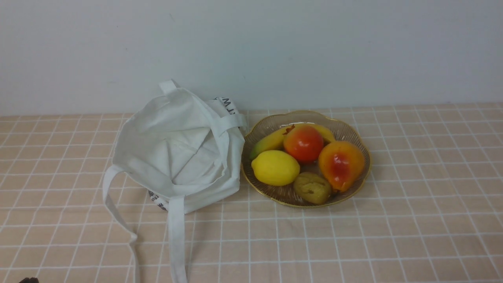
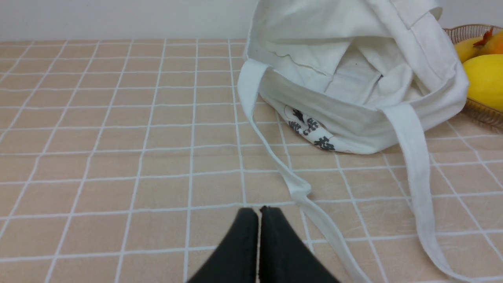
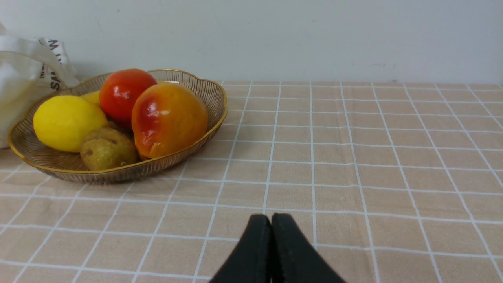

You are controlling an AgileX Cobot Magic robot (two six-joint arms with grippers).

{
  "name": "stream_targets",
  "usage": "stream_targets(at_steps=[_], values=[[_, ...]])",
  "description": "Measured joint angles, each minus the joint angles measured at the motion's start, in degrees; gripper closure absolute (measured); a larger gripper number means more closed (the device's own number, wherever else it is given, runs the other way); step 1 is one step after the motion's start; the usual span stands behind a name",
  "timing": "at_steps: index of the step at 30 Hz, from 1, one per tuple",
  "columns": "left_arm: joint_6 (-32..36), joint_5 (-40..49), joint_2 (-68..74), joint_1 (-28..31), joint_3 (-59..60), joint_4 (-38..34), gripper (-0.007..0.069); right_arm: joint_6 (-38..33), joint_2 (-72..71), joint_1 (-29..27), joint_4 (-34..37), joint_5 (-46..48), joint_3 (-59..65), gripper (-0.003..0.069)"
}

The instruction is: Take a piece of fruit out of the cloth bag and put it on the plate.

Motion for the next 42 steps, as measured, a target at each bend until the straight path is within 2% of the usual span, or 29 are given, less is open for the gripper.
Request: stream_targets(at_steps=[42], values=[[-0.1,1.4,0.0,-0.5,0.0,0.4,0.0632,0.0,0.0,0.0,0.0,0.0,0.0,0.0674]])
